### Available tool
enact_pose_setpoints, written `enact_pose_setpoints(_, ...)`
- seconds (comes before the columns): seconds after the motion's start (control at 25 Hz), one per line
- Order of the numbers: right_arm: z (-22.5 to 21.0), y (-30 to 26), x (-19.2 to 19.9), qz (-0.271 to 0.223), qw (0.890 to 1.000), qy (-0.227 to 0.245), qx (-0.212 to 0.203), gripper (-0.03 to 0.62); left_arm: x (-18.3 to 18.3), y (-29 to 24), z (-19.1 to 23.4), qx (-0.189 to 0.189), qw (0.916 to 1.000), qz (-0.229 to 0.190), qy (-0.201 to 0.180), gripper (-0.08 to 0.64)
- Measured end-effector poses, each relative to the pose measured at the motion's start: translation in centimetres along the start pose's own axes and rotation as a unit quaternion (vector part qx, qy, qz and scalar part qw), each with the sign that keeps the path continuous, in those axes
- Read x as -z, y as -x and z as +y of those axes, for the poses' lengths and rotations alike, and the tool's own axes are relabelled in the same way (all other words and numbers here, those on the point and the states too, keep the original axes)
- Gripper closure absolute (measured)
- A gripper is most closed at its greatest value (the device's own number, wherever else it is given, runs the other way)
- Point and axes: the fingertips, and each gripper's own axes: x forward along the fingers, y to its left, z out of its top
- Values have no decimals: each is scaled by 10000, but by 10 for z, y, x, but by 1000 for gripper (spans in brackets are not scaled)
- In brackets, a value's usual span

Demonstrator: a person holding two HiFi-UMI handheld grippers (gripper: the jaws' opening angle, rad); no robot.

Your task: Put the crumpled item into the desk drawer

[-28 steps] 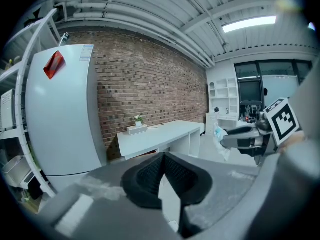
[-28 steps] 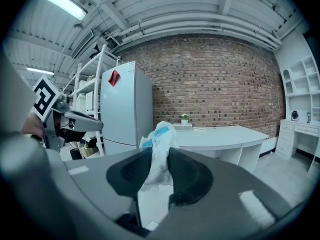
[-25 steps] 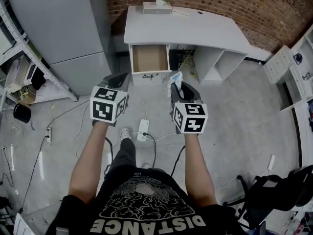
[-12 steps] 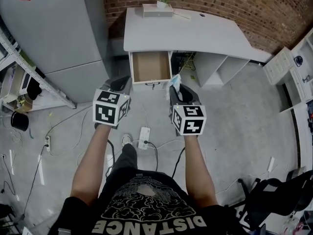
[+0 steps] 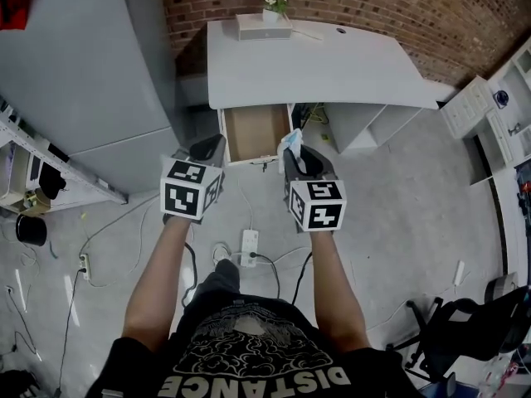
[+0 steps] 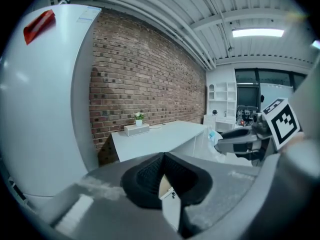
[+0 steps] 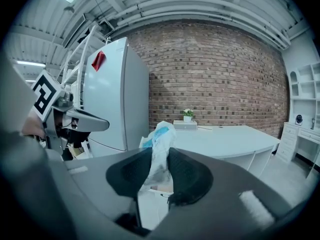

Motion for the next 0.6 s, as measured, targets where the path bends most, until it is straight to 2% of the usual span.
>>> enact_pose_setpoints(0.6, 8, -80, -33, 153, 9993, 40, 329, 486, -13, -57, 69, 430, 9990, 60, 57, 561)
